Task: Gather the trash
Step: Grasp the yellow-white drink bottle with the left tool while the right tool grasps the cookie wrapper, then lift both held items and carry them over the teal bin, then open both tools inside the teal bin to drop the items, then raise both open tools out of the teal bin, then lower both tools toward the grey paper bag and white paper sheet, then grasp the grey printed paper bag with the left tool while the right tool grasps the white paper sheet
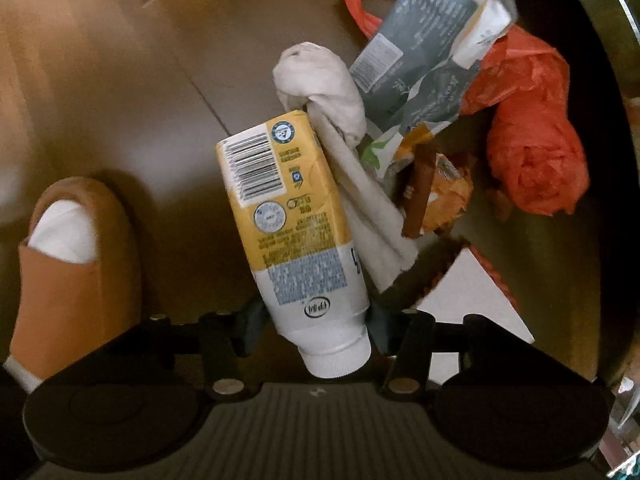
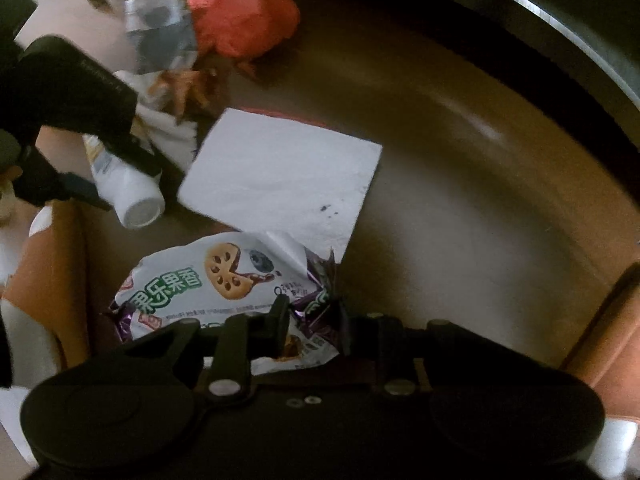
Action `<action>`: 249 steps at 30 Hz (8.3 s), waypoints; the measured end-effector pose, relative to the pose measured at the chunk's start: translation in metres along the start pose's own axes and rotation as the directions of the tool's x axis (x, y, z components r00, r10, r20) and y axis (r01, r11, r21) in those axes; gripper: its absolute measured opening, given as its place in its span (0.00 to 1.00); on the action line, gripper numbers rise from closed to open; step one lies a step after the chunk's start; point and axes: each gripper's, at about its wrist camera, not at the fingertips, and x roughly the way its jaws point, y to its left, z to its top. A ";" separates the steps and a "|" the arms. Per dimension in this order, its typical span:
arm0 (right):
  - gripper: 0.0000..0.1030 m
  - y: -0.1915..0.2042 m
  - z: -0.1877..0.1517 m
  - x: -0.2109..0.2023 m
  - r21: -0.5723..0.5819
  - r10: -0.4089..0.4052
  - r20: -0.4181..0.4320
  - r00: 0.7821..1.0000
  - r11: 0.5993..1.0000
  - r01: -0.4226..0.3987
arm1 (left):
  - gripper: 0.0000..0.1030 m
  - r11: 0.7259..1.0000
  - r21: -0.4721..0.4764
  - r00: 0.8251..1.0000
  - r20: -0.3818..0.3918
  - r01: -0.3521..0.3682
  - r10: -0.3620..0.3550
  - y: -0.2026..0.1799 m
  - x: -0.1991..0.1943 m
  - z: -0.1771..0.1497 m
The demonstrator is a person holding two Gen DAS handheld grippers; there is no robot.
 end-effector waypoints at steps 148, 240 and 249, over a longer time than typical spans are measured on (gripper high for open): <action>0.46 0.112 -0.038 -0.617 0.041 -0.217 0.833 0.509 0.942 0.335 | 0.78 0.555 0.825 0.553 0.511 -0.103 -0.657 -0.062 -0.622 -0.288; 0.01 -0.058 0.061 0.024 0.318 0.186 0.155 0.970 0.920 -0.227 | 0.16 0.919 0.395 0.984 0.156 0.023 -0.091 -0.085 -0.040 0.070; 0.01 -0.048 0.054 -0.009 0.289 0.169 0.213 0.962 0.930 -0.227 | 0.08 0.917 0.398 0.981 0.178 0.005 -0.083 -0.089 -0.052 0.056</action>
